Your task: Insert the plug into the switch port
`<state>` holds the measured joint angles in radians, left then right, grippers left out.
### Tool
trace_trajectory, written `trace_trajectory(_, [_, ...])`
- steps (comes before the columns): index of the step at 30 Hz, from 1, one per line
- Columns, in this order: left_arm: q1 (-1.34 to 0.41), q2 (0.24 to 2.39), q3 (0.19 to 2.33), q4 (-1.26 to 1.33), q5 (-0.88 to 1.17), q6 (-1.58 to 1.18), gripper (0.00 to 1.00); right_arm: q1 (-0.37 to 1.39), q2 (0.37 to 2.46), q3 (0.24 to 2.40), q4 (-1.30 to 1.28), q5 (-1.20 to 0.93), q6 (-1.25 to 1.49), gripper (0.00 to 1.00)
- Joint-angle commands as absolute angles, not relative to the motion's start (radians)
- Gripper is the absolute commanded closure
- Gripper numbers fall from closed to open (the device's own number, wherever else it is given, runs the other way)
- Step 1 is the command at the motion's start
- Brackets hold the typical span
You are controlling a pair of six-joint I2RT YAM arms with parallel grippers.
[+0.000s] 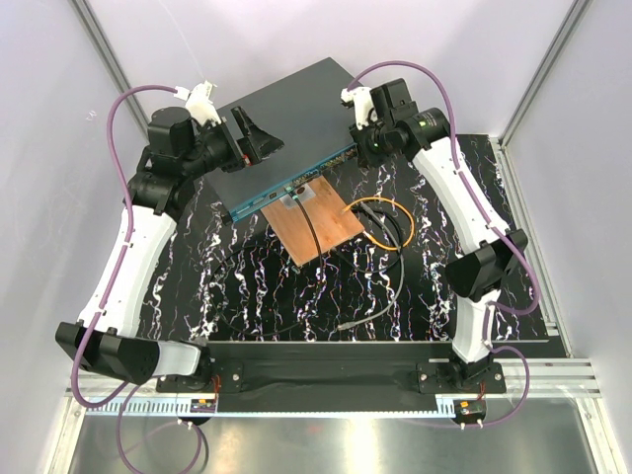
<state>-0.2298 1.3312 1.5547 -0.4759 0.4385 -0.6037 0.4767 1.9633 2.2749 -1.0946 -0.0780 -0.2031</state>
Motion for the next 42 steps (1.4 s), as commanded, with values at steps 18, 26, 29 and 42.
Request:
trace_trajectory(18, [-0.224, 1.339, 1.557, -0.42, 0.462, -0.609, 0.01, 0.436, 1.816, 2.174, -1.063, -0.184, -0.235, 0.35])
trace_trajectory(26, [-0.222, 1.338, 1.555, -0.42, 0.462, -0.603, 0.01, 0.413, 1.773, 2.094, -1.043, -0.184, -0.256, 0.51])
trace_trajectory(29, [-0.224, 1.338, 1.555, -0.419, 0.46, -0.601, 0.01, 0.413, 1.786, 2.111, -1.022, -0.184, -0.239, 0.57])
trace_trajectory(42, [-0.221, 1.345, 1.562, -0.417, 0.459, -0.606, 0.01, 0.413, 1.858, 2.16, -0.917, -0.19, -0.169, 0.67])
